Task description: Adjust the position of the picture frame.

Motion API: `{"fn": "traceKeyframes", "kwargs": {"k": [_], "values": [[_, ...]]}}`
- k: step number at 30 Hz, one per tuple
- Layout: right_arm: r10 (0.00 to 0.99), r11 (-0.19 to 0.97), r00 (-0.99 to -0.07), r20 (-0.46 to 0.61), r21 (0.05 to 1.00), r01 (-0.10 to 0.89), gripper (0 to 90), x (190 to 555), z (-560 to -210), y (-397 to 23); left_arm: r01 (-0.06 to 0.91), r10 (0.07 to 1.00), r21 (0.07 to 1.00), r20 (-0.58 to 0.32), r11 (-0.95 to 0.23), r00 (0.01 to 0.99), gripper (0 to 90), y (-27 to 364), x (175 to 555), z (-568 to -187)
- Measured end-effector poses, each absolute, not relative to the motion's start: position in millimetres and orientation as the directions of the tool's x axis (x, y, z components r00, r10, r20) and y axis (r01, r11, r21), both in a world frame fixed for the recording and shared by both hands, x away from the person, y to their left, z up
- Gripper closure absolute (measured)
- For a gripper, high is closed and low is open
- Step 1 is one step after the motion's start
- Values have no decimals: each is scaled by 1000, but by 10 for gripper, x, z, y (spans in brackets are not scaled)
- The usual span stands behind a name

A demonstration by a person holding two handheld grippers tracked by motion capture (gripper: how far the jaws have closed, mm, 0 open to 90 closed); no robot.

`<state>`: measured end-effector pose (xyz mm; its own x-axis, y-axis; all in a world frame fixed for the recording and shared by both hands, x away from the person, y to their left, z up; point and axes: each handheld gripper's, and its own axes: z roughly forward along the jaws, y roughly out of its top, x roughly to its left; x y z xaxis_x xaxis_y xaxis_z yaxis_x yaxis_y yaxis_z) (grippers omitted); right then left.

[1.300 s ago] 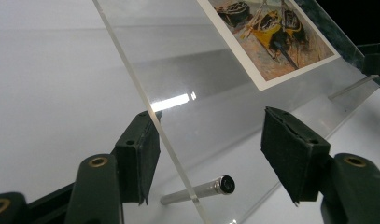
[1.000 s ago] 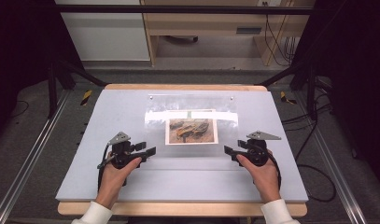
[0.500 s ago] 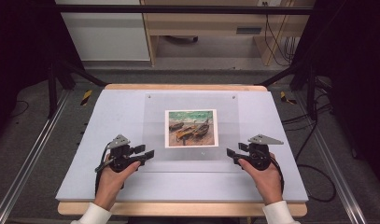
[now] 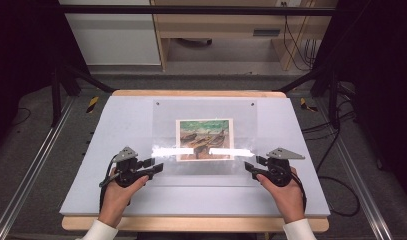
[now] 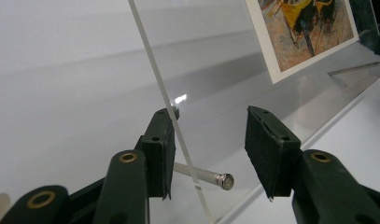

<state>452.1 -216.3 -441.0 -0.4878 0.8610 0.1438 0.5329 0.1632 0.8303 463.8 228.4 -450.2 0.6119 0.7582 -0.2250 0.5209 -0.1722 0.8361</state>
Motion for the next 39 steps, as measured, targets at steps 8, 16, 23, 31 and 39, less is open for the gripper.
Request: {"fn": "traceKeyframes", "kwargs": {"k": [8,16,23,31,39], "values": [[864,175,-486,128,830,529,516,4440,-4408,-2172,520,763,833,-208,-190,611,565,2289,4571,-4498],[867,177,-484,123,831,528,555,4378,-4417,-2187,520,767,831,-197,-200,610,590,2289,4526,-4501],[868,185,-484,113,831,524,580,4342,-4423,-2196,518,767,829,-191,-208,613,611,2298,4499,-4507],[873,196,-478,95,829,523,602,4289,-4429,-2182,513,775,828,-168,-225,610,629,2298,4464,-4508],[875,202,-476,85,830,520,615,4261,-4437,-2180,542,769,815,-208,-204,604,641,2280,4419,-4517]]}}
